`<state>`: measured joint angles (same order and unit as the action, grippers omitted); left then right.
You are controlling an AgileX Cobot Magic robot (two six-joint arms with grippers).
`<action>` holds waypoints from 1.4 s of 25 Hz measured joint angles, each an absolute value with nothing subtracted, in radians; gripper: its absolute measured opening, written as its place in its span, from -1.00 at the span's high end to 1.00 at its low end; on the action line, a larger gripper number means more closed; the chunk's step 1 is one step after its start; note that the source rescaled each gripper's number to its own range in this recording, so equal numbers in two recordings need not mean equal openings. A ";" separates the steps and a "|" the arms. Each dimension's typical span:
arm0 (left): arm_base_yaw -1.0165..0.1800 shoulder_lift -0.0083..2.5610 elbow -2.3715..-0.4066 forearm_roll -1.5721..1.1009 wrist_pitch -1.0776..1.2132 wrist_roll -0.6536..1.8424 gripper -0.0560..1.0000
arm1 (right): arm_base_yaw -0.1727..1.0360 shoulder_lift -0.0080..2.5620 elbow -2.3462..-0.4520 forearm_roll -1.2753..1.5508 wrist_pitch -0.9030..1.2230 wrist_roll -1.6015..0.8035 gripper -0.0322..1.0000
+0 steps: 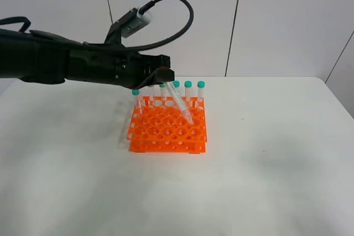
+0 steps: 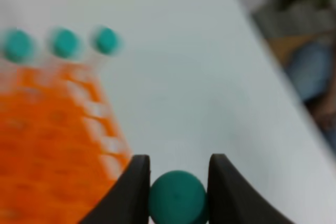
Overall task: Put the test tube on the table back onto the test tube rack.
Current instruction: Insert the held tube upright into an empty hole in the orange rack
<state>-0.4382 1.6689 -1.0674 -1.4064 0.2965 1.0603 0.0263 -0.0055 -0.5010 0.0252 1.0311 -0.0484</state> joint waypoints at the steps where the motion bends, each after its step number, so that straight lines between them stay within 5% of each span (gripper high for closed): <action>1: -0.448 1.645 -1.069 -1.301 0.252 1.018 0.88 | 0.026 -0.006 -0.501 0.025 1.031 -0.048 -1.00; 12: -0.569 1.562 -1.025 -0.305 -0.090 0.423 0.88 | 0.026 -0.006 -0.501 0.025 1.031 -0.048 -1.00; 35: -0.498 1.727 -0.954 -0.264 -0.317 0.375 0.88 | 0.026 -0.006 -0.501 0.025 1.031 -0.048 -1.00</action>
